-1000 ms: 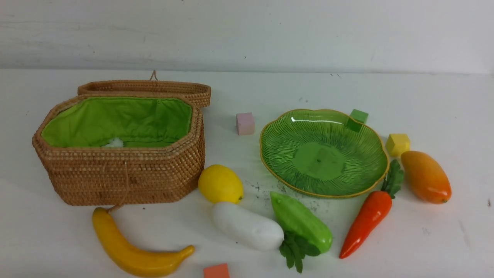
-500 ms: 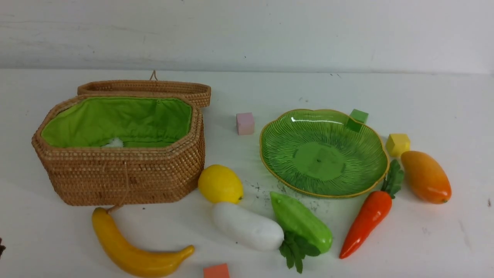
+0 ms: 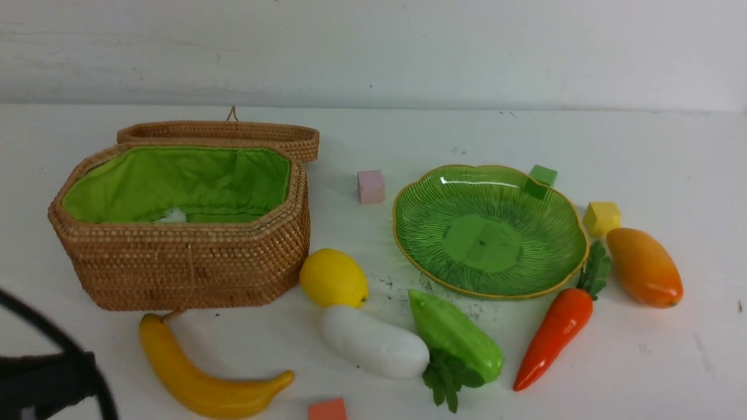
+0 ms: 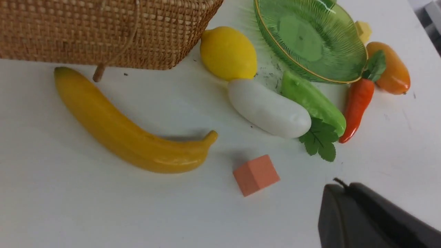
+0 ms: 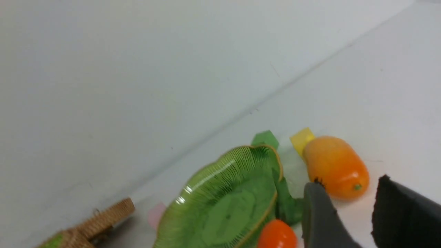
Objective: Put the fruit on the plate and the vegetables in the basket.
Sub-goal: Use the left arm to grab a banana and put it into the right plate
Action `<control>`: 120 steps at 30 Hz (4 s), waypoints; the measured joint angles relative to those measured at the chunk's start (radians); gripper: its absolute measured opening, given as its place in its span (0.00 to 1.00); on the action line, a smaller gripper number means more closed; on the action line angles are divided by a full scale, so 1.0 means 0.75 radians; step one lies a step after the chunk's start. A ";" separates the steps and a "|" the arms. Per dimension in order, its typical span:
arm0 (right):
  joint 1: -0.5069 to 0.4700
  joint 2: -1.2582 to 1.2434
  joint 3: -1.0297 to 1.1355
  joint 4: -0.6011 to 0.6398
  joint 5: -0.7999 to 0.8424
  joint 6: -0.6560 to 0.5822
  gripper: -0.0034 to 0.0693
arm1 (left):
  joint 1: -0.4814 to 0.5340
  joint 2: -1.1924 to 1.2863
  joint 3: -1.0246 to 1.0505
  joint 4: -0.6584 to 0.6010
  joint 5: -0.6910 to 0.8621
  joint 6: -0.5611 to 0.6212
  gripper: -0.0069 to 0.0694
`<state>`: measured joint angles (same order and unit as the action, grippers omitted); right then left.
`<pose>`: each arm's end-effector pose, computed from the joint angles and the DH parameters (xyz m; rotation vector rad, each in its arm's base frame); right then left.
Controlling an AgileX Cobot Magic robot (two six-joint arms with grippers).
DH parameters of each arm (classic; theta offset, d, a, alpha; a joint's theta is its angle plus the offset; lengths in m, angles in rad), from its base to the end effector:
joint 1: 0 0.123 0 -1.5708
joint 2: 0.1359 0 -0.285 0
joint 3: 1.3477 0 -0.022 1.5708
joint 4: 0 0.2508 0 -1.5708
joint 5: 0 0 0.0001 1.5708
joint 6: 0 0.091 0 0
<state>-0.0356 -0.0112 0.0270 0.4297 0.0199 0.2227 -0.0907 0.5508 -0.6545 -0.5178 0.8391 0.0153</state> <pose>0.0567 -0.0012 0.2030 0.5124 1.4504 0.4985 0.0890 -0.0418 0.3266 -0.0562 2.1751 -0.6584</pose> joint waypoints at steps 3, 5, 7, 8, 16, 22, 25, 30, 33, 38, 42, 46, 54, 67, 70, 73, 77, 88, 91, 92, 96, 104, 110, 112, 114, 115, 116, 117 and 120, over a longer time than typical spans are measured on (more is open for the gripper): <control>0.000 0.002 -0.060 0.045 0.137 0.018 0.34 | 0.000 0.099 -0.038 -0.025 0.010 0.156 0.07; 0.002 0.056 -0.229 0.051 0.411 -0.045 0.30 | 0.000 0.162 -0.084 -0.059 0.052 0.268 0.07; 0.014 0.135 -0.386 0.064 0.626 -0.125 0.27 | -0.004 0.197 -0.115 -0.077 0.080 0.304 0.07; 0.022 0.183 -0.472 0.070 0.765 -0.193 0.25 | -0.013 0.211 -0.129 -0.080 0.091 0.326 0.07; 0.231 0.542 -1.241 0.121 1.333 -0.562 0.22 | -0.263 0.294 -0.205 0.081 0.161 0.365 0.07; 0.476 0.682 -1.595 0.136 1.533 -0.663 0.23 | -0.453 0.304 -0.249 0.341 0.223 0.490 0.07; 0.555 0.703 -1.642 0.137 1.611 -0.733 0.23 | -0.478 0.355 -0.249 0.396 0.239 0.615 0.07; 0.596 0.708 -1.647 0.134 1.662 -0.840 0.25 | -0.482 0.558 -0.250 0.415 0.199 0.878 0.07; 0.596 0.708 -1.647 0.126 1.662 -0.875 0.25 | -0.482 0.692 -0.250 0.467 0.135 1.021 0.08; 0.602 0.707 -1.647 0.107 1.662 -0.882 0.26 | -0.482 0.959 -0.250 0.585 0.056 1.143 0.23; 0.628 0.704 -1.647 0.096 1.662 -0.887 0.27 | -0.482 1.150 -0.250 0.596 -0.058 1.157 0.50; 0.636 0.702 -1.647 0.087 1.662 -0.888 0.28 | -0.482 1.284 -0.251 0.646 -0.197 1.162 0.72; 0.636 0.703 -1.647 0.077 1.662 -0.888 0.29 | -0.482 1.444 -0.259 0.802 -0.353 1.168 0.82; 0.636 0.703 -1.647 0.077 1.662 -0.888 0.30 | -0.486 1.509 -0.273 0.863 -0.345 1.168 0.50; 0.636 0.703 -1.647 0.077 1.662 -0.888 0.30 | -0.524 1.436 -0.269 0.862 -0.218 1.163 0.50; 0.636 0.703 -1.647 0.077 1.662 -0.888 0.30 | -0.594 1.288 -0.268 0.846 -0.157 1.091 0.50; 0.636 0.703 -1.647 0.075 1.662 -0.887 0.31 | -0.695 1.103 -0.268 0.839 -0.173 0.924 0.50; 0.636 0.702 -1.647 -0.313 1.466 -0.469 0.31 | -0.946 1.336 -0.760 0.826 -0.623 0.647 0.50; 0.636 0.702 -1.647 -0.385 1.465 -0.393 0.31 | -0.946 1.548 -0.991 0.826 -0.614 0.636 0.50; 0.636 0.702 -1.647 -0.393 1.469 -0.371 0.31 | -0.946 1.639 -1.083 0.826 -0.594 0.634 0.50; 0.636 0.702 -1.647 -0.379 1.506 -0.331 0.32 | -0.946 1.983 -1.459 0.829 -0.475 0.633 0.50; 0.636 0.702 -1.647 -0.360 1.587 -0.327 0.32 | -0.948 2.312 -1.829 0.842 -0.371 0.632 0.50; 0.636 0.702 -1.647 -0.366 1.608 -0.327 0.33 | -0.948 2.324 -1.841 0.791 -0.402 0.632 0.72; 0.636 0.702 -1.647 -0.368 1.608 -0.327 0.33 | -0.948 2.324 -1.842 0.783 -0.405 0.632 0.80; 0.636 0.702 -1.647 -0.368 1.610 -0.327 0.33 | -0.948 2.322 -1.842 0.781 -0.401 0.632 0.85; 0.636 0.702 -1.647 -0.368 1.611 -0.327 0.33 | -0.948 2.316 -1.842 0.776 -0.375 0.632 0.87; 0.636 0.702 -1.647 -0.368 1.612 -0.327 0.33 | -0.948 2.306 -1.842 0.776 -0.349 0.624 0.88; 0.636 0.702 -1.647 -0.368 1.614 -0.327 0.33 | -0.948 2.294 -1.842 0.776 -0.329 0.614 0.87; 0.636 0.702 -1.647 -0.369 1.621 -0.327 0.34 | -0.948 2.225 -1.841 0.773 -0.225 0.554 0.80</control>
<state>0.4411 0.5154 -1.2082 0.1529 1.2360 -0.0223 -0.8014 2.2194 -2.0352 0.0622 0.6702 0.4307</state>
